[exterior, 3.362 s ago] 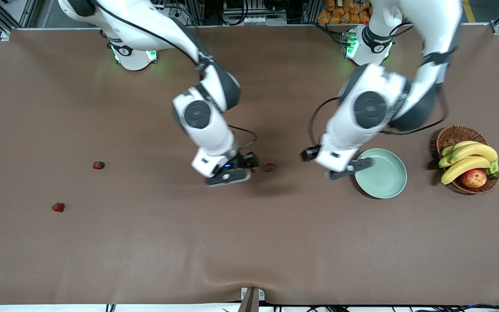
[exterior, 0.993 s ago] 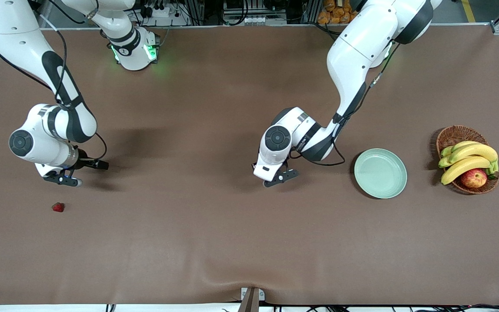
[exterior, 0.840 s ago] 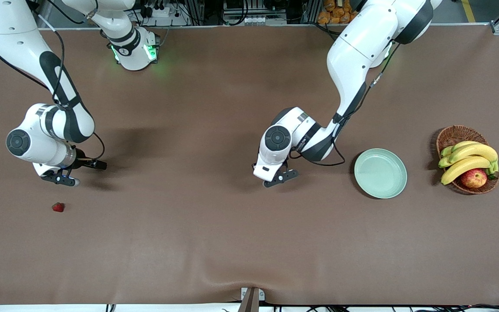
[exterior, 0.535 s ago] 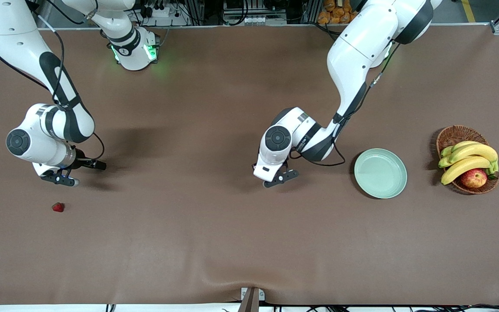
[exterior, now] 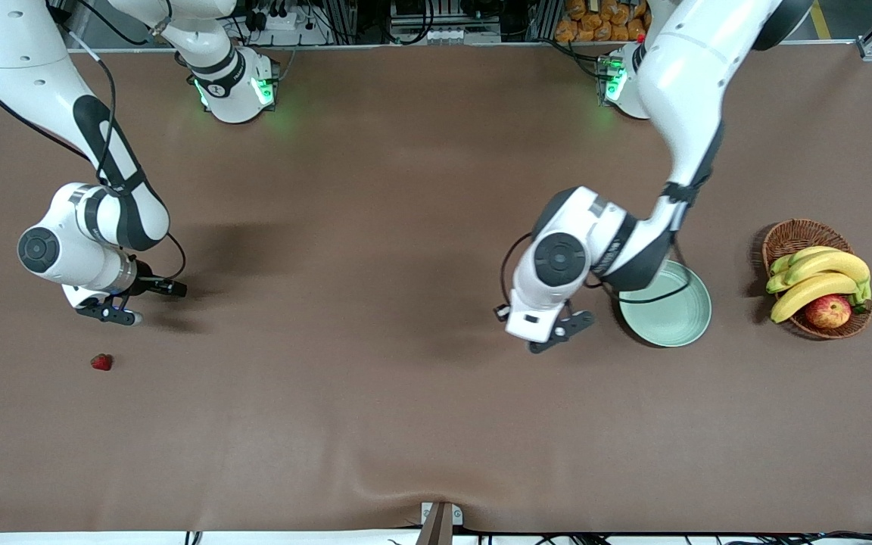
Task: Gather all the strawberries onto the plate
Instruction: 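Carry the strawberry to the plate while the right gripper grasps another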
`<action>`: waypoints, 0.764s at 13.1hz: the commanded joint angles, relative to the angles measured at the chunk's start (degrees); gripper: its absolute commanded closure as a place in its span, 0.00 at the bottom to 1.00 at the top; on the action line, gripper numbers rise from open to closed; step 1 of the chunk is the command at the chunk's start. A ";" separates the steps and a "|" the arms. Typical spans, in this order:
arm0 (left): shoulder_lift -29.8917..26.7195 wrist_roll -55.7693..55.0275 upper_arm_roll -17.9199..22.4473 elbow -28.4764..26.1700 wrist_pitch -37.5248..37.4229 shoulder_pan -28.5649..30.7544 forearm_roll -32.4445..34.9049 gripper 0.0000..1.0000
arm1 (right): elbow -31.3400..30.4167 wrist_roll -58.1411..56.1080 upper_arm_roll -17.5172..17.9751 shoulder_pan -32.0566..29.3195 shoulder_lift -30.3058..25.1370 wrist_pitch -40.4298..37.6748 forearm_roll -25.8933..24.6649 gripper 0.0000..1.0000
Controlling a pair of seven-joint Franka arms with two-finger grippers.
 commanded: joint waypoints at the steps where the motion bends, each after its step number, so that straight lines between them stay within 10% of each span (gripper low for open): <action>1: -2.65 3.64 -0.77 -2.14 -3.13 2.98 0.96 1.00 | -0.87 -0.19 1.00 -1.17 -0.59 0.71 -1.11 0.28; 10: -5.90 18.30 -1.82 -4.59 -7.19 13.53 -0.45 1.00 | -1.05 -0.19 1.09 -1.08 -0.77 0.10 -1.02 0.48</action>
